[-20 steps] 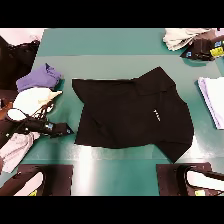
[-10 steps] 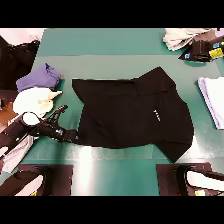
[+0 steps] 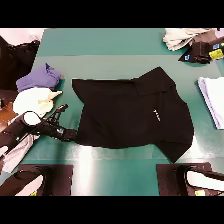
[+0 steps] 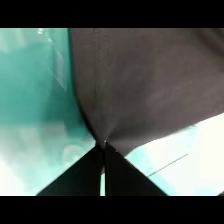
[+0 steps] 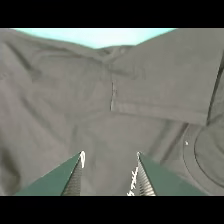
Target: Fold the shirts.
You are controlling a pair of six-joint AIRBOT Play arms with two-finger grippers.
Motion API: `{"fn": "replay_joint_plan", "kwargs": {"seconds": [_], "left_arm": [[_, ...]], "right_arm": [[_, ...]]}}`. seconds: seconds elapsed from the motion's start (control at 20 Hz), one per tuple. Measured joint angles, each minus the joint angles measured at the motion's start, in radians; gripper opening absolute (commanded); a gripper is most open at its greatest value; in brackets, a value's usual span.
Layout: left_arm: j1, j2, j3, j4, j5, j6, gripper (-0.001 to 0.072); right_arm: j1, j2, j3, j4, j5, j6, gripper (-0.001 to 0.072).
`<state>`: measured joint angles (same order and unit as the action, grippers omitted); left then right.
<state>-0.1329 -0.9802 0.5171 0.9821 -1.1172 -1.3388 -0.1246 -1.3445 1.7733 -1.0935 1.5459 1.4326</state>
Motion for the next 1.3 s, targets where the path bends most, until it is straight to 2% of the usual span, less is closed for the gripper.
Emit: {"fn": "replay_joint_plan", "kwargs": {"seconds": [0.15, 0.3, 0.55, 0.7, 0.9, 1.3], "left_arm": [[0.002, 0.0, 0.109, 0.103, -0.04, -0.025, 0.0019], [0.002, 0.0, 0.22, 0.188, -0.063, -0.06, 0.002], [0.002, 0.0, 0.318, 0.234, -0.076, -0.086, 0.0021], [0.002, 0.0, 0.334, 0.235, -0.076, -0.092, 0.002], [0.002, 0.0, 0.341, 0.219, -0.068, -0.093, 0.002], [0.002, 0.0, 0.343, 0.2, -0.04, -0.095, 0.002]], "right_arm": [[-0.045, 0.04, -0.095, -0.001, 0.032, -0.011, 0.0385], [-0.127, 0.132, -0.318, -0.006, 0.032, -0.033, 0.0384], [-0.333, 0.307, -0.77, -0.036, -0.039, -0.065, 0.0385], [-0.449, 0.378, -0.964, -0.045, -0.09, -0.091, 0.0385], [-0.541, 0.372, -1.076, -0.061, -0.132, -0.13, 0.0388], [-0.623, 0.225, -1.087, -0.084, -0.144, -0.185, 0.0387]]}}
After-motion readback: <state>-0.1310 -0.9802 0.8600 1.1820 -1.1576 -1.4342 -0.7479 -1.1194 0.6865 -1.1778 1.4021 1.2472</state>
